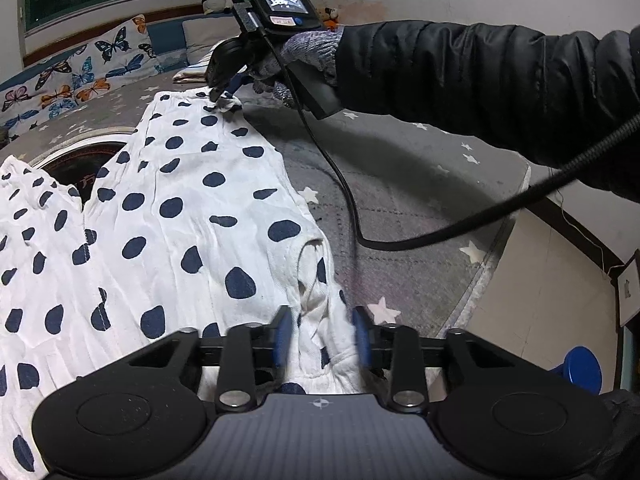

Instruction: Fold clothes

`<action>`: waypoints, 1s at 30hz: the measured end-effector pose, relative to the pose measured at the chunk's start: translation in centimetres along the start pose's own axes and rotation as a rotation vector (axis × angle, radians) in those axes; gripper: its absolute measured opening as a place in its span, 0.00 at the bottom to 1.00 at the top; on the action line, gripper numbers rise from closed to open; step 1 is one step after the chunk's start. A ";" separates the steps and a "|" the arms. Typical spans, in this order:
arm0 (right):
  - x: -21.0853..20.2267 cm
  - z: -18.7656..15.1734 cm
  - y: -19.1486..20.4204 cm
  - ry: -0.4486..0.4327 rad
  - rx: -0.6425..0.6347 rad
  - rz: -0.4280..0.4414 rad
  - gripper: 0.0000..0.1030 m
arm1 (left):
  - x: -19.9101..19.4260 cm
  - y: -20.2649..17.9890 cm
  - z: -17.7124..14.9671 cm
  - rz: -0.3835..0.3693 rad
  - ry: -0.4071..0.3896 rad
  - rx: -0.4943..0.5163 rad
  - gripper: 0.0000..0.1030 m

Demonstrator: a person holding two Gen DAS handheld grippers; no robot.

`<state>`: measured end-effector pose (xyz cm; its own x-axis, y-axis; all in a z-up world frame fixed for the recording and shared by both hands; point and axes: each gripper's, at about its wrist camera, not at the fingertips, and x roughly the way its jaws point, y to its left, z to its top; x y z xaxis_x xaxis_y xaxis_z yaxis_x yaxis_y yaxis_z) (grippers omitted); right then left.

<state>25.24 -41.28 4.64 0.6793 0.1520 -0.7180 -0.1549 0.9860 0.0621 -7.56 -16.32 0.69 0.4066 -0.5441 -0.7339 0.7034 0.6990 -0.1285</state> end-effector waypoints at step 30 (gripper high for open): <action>-6.1 9.7 11.8 -0.121 0.026 0.060 0.03 | -13.3 9.4 -5.8 -0.044 -0.333 -0.539 0.05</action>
<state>26.24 -29.90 16.48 0.7513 0.2169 -0.6233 -0.1809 0.9760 0.1216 -9.72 0.18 5.37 0.6047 -0.6319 -0.4848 0.3662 0.7612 -0.5353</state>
